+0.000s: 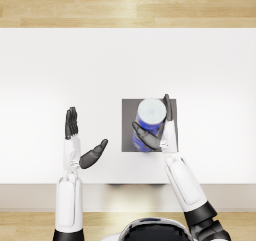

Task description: Pick up the blue can on the left and place it in the middle, then pick up the blue can on the right and place it on top of the can in the middle

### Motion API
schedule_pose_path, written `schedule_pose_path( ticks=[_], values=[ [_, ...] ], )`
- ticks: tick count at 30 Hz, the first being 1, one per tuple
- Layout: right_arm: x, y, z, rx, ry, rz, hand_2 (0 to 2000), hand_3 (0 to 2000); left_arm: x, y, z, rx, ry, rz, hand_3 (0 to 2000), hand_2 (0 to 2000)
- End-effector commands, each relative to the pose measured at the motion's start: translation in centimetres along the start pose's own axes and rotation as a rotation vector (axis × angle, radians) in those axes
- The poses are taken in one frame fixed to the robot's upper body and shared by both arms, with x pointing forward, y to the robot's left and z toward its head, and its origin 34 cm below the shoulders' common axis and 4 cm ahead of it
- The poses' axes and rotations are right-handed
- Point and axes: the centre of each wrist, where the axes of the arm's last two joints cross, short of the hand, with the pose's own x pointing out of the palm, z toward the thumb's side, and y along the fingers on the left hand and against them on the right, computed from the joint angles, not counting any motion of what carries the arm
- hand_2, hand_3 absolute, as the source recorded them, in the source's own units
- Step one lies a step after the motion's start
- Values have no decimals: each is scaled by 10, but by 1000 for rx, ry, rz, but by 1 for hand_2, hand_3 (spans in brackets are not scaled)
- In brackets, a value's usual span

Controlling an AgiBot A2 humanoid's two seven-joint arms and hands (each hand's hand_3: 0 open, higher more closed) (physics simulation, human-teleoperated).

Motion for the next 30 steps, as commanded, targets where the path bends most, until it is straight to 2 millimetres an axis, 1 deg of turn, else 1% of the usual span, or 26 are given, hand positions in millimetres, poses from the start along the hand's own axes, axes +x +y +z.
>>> schedule_pose_path(
  ticks=[1,4,5,6,7,8,9,10,12,13,14,19,23,25,26,27,28,29,30],
  values=[
    [-3,-3,9,-21,-19,-18,0,0,0,2,2,11,0,1,0,0],
    [-5,-4,18,-29,-42,-36,0,0,1,2,3,16,-4,-1,0,0],
    [-6,-5,24,-41,-55,-42,0,0,1,2,3,16,-4,0,0,0],
    [-8,-7,29,-68,1,-13,0,0,1,2,3,16,-5,0,0,0],
    [-8,-8,34,-68,-59,-47,0,0,1,2,5,21,-6,0,0,0],
    [-10,-9,40,-82,-70,-55,0,0,1,2,5,22,-6,1,0,0],
    [-10,-10,44,-100,-43,-37,0,0,1,2,5,22,-7,2,0,0],
    [-10,-10,48,-105,-78,-56,0,0,1,2,5,22,-8,3,0,0],
    [-10,-11,54,-125,-75,-51,0,0,3,1,5,23,-10,0,0,0],
    [-14,-11,57,-240,345,177,0,0,3,2,5,26,-11,1,0,0],
    [-8,-10,64,-180,0,4,0,0,4,2,4,22,-13,-1,0,0],
    [-6,-10,83,-237,-37,-6,0,0,4,3,4,22,-18,-1,0,0],
    [-9,-10,98,-282,-74,-23,0,0,5,4,6,31,-21,1,0,0],
    [-12,-9,110,-321,-101,-38,0,0,5,3,7,36,-22,1,0,0],
    [-14,-9,120,-351,-120,-47,0,0,7,5,7,38,-25,-6,0,0],
    [-22,-9,125,-441,186,77,0,0,8,5,10,51,-25,-7,0,0],
    [-26,-8,136,-420,-89,-57,0,0,8,6,15,71,-25,-10,0,0],
    [-33,-9,144,-447,-101,-84,0,0,7,9,21,96,-23,-6,0,0],
    [-42,-8,152,-498,-84,-36,0,0,6,14,26,123,-19,-3,0,0]
  ],
)
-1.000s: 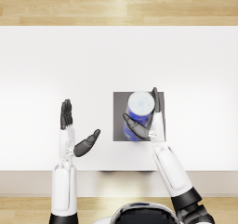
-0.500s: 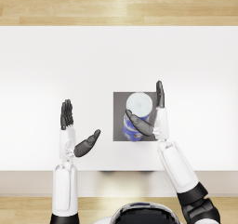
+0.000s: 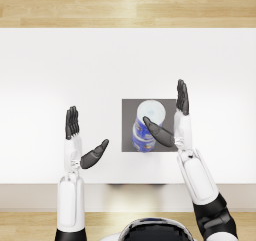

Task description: Pick up the blue can on the left and place it in the middle, then pick up the blue can on the right and place it on top of the can in the middle

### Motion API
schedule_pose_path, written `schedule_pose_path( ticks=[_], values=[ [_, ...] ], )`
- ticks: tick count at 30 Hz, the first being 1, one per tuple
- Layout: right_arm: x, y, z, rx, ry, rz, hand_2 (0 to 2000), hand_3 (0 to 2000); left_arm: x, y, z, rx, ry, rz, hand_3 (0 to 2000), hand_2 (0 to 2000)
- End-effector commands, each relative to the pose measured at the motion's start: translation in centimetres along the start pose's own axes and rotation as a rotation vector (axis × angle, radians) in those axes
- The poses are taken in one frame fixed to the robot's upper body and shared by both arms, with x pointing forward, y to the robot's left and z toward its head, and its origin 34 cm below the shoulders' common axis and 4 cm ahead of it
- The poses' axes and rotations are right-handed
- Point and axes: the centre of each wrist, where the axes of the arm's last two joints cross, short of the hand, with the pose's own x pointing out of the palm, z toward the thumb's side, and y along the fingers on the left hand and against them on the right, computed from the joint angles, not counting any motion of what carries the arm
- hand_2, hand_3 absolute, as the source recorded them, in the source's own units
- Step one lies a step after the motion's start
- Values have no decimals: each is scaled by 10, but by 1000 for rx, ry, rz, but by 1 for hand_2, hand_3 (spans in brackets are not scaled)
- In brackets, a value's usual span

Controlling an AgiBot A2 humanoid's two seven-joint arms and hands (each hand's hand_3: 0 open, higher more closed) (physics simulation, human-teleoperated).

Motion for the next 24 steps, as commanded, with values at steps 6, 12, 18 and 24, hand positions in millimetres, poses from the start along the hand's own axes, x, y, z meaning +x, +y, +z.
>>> schedule_pose_path(
  ticks=[6,12,18,24],
  values=[
    [-74,-6,46,-328,16,-15,0,0,-17,41,54,235,62,25,0,0],
    [-109,2,38,-319,30,-116,0,0,-28,50,65,279,79,58,0,0],
    [-109,5,28,-284,27,-115,0,0,-28,44,56,242,70,65,0,0],
    [-112,7,25,-274,27,-126,0,0,-29,43,54,236,70,70,0,0]
  ],
)
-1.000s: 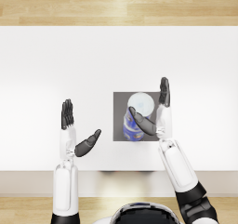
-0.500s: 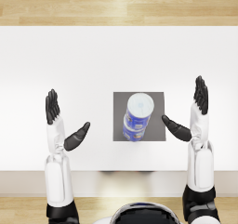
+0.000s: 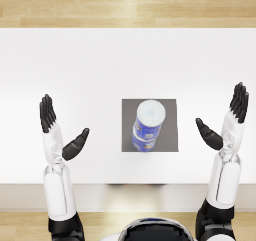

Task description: Pick up the blue can on the left and place it in the middle, then pick up the blue can on the right and place it on top of the can in the middle

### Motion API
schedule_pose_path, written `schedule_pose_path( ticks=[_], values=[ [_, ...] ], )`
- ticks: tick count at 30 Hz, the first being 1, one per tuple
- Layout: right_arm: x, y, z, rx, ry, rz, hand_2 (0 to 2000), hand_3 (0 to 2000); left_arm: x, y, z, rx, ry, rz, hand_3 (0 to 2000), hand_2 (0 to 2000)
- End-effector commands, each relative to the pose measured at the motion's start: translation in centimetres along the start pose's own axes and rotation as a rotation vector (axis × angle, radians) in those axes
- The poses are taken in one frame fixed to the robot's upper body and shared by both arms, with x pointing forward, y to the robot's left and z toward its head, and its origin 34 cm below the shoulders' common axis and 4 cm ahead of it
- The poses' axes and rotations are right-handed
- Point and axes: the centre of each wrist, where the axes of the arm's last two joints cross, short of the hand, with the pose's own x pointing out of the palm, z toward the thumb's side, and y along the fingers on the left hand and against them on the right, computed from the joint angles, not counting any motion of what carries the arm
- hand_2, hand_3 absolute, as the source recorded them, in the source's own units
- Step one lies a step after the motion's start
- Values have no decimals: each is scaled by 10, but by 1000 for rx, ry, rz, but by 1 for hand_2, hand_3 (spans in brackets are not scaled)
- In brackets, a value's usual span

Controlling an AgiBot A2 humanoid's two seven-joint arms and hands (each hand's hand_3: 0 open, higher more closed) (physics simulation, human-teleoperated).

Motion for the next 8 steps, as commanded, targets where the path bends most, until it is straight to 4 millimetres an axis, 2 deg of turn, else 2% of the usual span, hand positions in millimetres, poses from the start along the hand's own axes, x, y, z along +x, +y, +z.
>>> schedule_pose_path(
  ticks=[1,8],
  values=[
    [0,0,0,0,0,0,0,0,0,0,0,0,0,0,0,0],
    [0,0,0,1,0,-2,0,0,0,0,0,-1,0,1,0,0]
  ],
)
